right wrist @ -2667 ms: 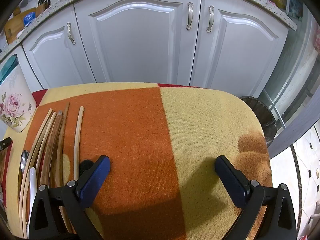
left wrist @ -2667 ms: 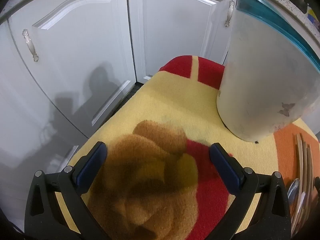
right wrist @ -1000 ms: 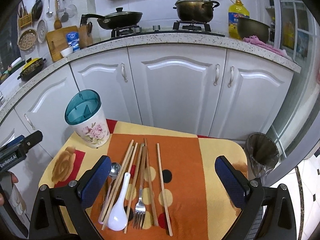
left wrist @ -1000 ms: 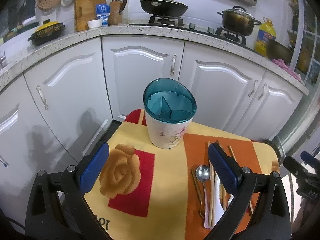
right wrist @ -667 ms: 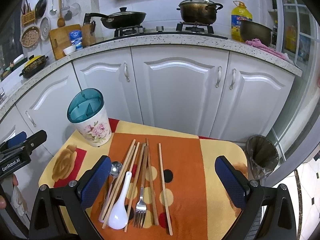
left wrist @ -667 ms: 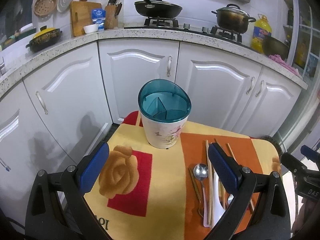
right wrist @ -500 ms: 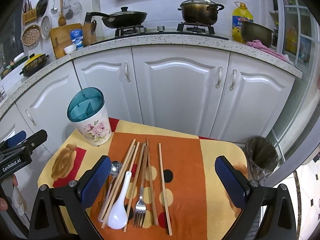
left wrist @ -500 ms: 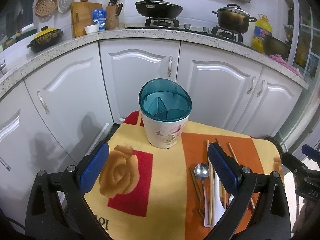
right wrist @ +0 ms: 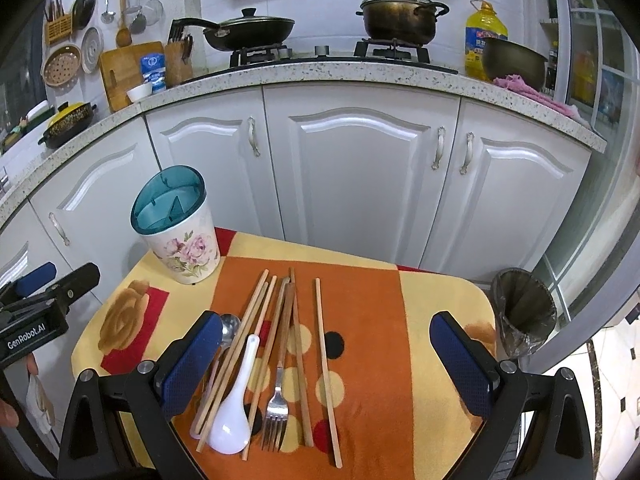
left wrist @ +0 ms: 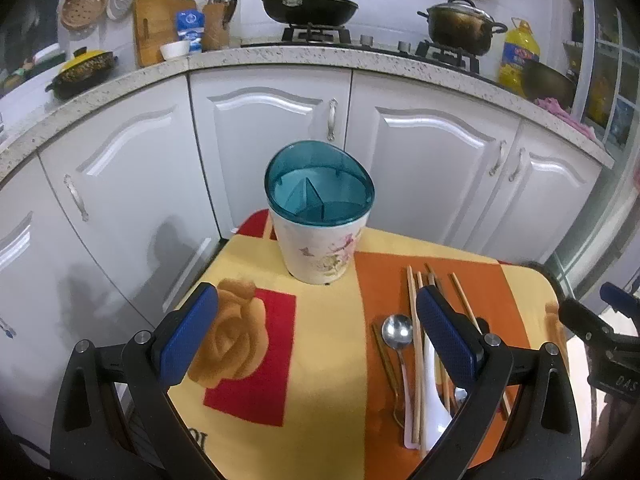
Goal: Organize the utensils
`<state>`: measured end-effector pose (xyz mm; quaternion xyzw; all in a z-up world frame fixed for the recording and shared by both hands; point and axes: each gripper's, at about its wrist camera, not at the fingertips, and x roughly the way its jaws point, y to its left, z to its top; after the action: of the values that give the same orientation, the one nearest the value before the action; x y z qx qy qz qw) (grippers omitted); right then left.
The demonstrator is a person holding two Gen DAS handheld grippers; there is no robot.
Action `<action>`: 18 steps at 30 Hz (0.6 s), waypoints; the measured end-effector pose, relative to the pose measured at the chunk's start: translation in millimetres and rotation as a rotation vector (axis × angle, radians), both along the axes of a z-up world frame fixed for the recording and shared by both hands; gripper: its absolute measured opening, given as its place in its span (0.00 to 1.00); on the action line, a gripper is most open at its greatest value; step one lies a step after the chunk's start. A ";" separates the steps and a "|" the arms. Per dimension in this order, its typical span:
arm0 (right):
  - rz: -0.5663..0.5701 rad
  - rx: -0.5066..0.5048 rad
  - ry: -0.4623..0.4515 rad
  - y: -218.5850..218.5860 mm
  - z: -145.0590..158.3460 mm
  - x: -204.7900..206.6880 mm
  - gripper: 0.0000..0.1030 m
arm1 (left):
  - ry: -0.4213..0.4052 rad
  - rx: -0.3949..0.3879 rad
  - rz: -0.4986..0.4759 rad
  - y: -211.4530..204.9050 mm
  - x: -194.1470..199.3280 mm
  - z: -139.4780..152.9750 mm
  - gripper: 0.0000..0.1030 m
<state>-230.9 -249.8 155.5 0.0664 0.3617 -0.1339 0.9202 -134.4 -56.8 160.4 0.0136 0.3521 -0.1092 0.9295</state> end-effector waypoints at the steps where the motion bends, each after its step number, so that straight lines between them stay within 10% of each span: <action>1: -0.002 0.002 -0.002 -0.1 -0.4 0.0 1.00 | 0.003 0.002 -0.005 -0.7 0.4 -0.5 0.97; 18: -0.003 -0.003 0.036 1.4 -11.6 3.5 1.00 | 0.041 -0.006 -0.025 -6.1 2.8 -11.0 0.97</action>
<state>-227.3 -248.4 143.9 0.0631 0.3782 -0.1368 0.9134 -131.6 -62.9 149.4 0.0130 0.3706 -0.1222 0.9206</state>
